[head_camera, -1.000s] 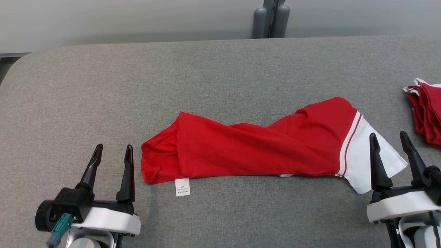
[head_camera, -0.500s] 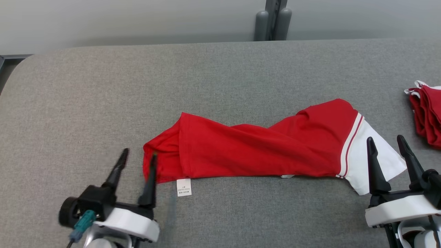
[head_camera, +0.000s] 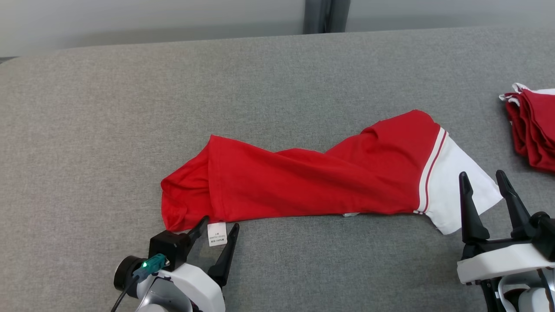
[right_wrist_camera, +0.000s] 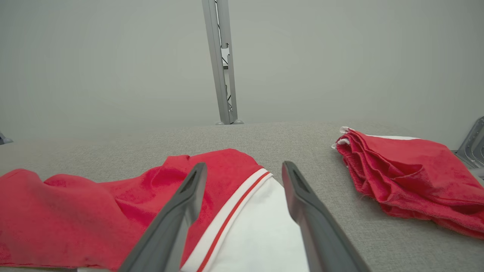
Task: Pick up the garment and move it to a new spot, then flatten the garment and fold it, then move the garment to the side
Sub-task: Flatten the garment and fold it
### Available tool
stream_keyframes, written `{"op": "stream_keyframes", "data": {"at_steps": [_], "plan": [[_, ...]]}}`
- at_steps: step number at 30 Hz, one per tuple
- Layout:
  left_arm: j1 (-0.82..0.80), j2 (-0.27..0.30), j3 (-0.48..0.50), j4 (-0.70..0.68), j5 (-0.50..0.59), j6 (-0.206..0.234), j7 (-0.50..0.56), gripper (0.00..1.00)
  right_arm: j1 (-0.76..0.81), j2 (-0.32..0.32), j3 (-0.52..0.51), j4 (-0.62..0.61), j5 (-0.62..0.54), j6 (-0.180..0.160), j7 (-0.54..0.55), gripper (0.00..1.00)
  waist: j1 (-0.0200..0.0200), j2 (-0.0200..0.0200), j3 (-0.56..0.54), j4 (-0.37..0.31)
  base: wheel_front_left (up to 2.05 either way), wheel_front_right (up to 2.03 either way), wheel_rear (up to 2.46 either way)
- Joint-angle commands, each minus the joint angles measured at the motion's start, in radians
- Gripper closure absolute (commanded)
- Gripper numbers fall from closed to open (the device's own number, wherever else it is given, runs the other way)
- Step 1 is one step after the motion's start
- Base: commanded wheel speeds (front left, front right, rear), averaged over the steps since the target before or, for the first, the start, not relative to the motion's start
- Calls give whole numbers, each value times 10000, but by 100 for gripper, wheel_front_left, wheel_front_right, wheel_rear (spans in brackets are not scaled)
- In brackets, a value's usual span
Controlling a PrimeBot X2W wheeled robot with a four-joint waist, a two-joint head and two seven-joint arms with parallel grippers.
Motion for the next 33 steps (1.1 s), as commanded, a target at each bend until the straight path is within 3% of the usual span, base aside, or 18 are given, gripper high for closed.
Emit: {"op": "stream_keyframes", "data": {"at_steps": [1,6,9,17,31,32,33], "plan": [[-209,44,9,64,-39,-37,-36,0,-111,-45,-49,54,89,1,-104,0,0,0,107,-67,0,0,0],[-445,79,-28,356,-62,-125,-170,0,-191,-47,-83,151,137,1,-168,0,0,0,291,-140,0,0,0],[-576,140,-72,361,-56,-223,-348,100,-217,-47,-208,278,150,1,-188,0,0,0,364,-170,0,0,0],[-670,232,-120,193,-22,-142,-438,100,-510,-59,-997,1318,128,1,-118,0,0,0,543,-52,0,0,0],[-1063,246,-208,-149,79,-50,-716,100,-2032,-742,-1526,5059,739,1,-327,0,0,0,1190,295,0,0,0],[-1068,244,-215,-161,76,-34,-749,100,-2067,-755,-1435,5284,812,1,-275,8,0,0,1198,304,0,0,0],[-1072,236,-220,-177,70,-25,-793,100,-2122,-769,-1337,5468,924,1,-311,57,0,0,1204,315,0,0,0]]}}
